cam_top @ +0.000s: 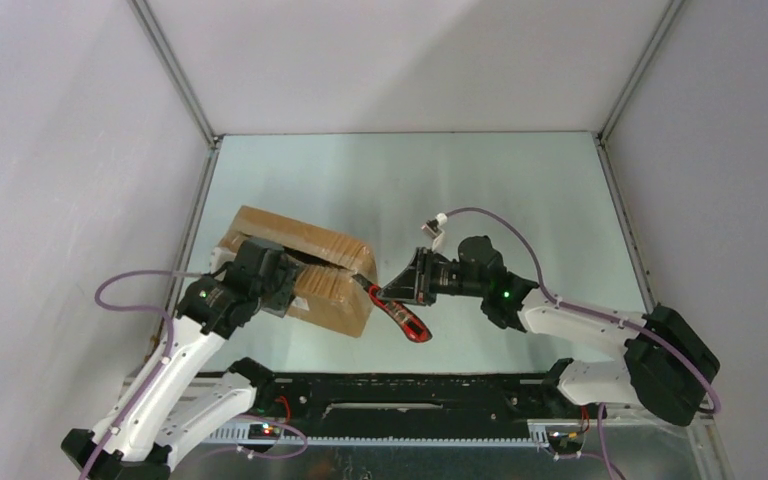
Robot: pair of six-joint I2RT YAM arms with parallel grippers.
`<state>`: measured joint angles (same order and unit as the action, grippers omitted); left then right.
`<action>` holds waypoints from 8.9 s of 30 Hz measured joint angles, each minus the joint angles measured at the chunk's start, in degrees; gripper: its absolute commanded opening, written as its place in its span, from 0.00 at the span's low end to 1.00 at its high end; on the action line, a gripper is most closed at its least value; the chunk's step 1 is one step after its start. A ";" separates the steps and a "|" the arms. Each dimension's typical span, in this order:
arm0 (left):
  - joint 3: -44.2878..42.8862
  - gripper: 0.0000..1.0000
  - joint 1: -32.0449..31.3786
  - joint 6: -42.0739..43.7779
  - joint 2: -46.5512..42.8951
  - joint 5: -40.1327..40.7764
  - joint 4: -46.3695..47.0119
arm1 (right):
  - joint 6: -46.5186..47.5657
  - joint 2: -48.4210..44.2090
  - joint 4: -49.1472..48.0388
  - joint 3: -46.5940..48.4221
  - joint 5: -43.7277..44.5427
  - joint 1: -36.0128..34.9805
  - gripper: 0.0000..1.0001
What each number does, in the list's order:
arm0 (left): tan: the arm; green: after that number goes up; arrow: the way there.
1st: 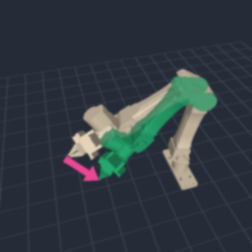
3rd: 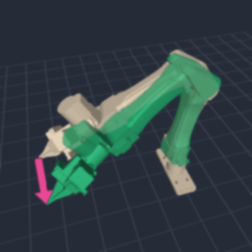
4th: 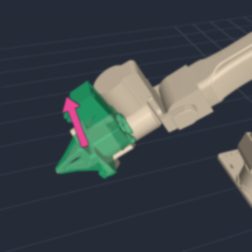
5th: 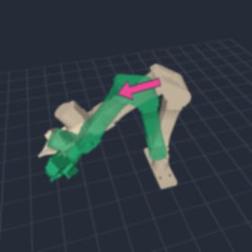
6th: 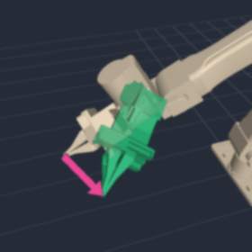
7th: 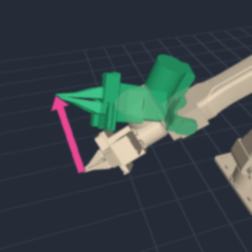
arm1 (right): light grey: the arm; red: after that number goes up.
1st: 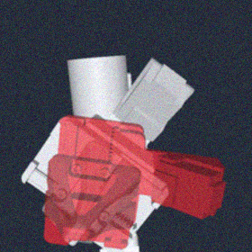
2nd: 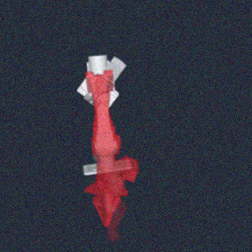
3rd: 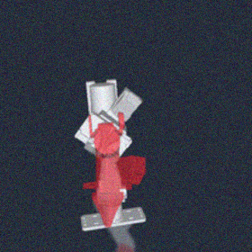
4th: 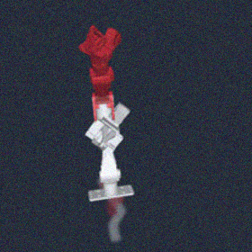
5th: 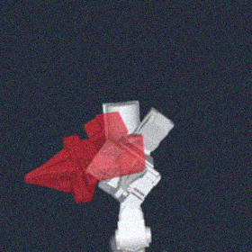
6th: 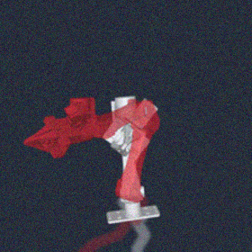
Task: Unpack the express box
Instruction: Cut the express box at the center of the board, then adjust the knife.
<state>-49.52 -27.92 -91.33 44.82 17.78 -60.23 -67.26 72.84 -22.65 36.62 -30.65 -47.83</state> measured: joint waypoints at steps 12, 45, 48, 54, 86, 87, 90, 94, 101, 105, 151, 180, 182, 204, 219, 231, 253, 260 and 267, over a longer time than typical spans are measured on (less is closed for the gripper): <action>0.00 0.51 0.00 1.40 0.02 -0.17 -0.11 | -4.35 0.55 -7.13 -3.63 0.07 -0.81 0.00; 0.00 0.49 0.00 1.84 0.00 -0.50 -0.28 | -15.61 4.79 -26.73 -11.65 -1.51 -1.55 0.00; 0.00 0.49 0.00 1.84 0.02 -0.50 -0.28 | -15.69 4.61 -26.99 -12.20 -1.11 -1.51 0.00; 0.00 0.49 0.00 1.84 -0.26 -0.52 -0.50 | -15.67 4.17 -26.12 -14.16 0.04 -0.61 0.00; 0.00 0.49 0.00 1.86 -0.26 -0.68 -0.70 | -17.16 5.73 -31.56 -14.67 0.98 -0.90 0.00; 0.00 0.49 0.00 1.86 -0.26 -0.70 -0.68 | -16.96 5.40 -31.41 -14.62 0.98 -0.96 0.00; 0.00 0.48 0.00 1.86 -0.26 -0.72 -0.66 | -16.74 4.55 -31.45 -14.27 1.01 -1.14 0.00; 0.00 0.48 0.00 1.86 -0.26 -0.74 -0.66 | -16.52 4.24 -31.41 -13.86 1.14 -1.16 0.00; 0.00 0.48 0.00 1.88 -0.28 -0.96 -0.66 | -15.67 4.24 -28.96 -13.55 1.22 -1.16 0.00; 0.00 0.48 0.00 1.88 -0.26 -1.07 -0.63 | -15.26 4.22 -28.48 -13.53 1.40 -1.16 0.00; -12.50 1.00 -0.04 40.13 -3.80 -14.29 -1.53 | -4.13 -5.53 -7.19 -9.88 -10.75 2.64 0.00; -0.79 0.48 -6.34 36.28 3.19 -62.05 49.57 | 12.46 -13.20 15.50 9.75 -16.02 0.83 0.00; -0.55 0.45 -6.34 35.74 2.60 -63.28 50.42 | 12.46 -12.87 15.47 10.05 -16.13 1.07 0.00; 7.72 0.00 -4.81 26.62 2.58 -63.34 59.12 | 10.43 -11.52 17.20 11.54 -14.23 4.15 0.87; 14.69 0.00 -0.81 15.10 -4.74 -47.76 67.14 | -2.80 -18.18 7.85 -0.55 1.22 5.75 0.74; 14.60 0.00 -0.37 14.75 -6.12 -45.92 67.28 | -8.26 -16.52 -2.45 -0.81 2.86 3.45 0.53; 14.21 0.00 2.56 20.37 -8.02 -44.85 58.55 | -10.62 -24.22 -3.10 -7.56 -1.14 8.72 0.70; 14.21 0.00 2.56 20.50 -7.76 -45.24 59.06 | -11.67 -19.76 -7.45 -7.58 -4.09 8.22 0.58; 14.10 0.00 2.56 20.87 -6.21 -47.12 59.30 | -11.67 -16.70 -8.28 -7.52 -5.66 6.32 0.31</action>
<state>-35.42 -25.36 -70.46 38.61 -29.34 -0.93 -78.94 56.14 -30.94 29.10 -36.32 -41.52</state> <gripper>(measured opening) 0.036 0.377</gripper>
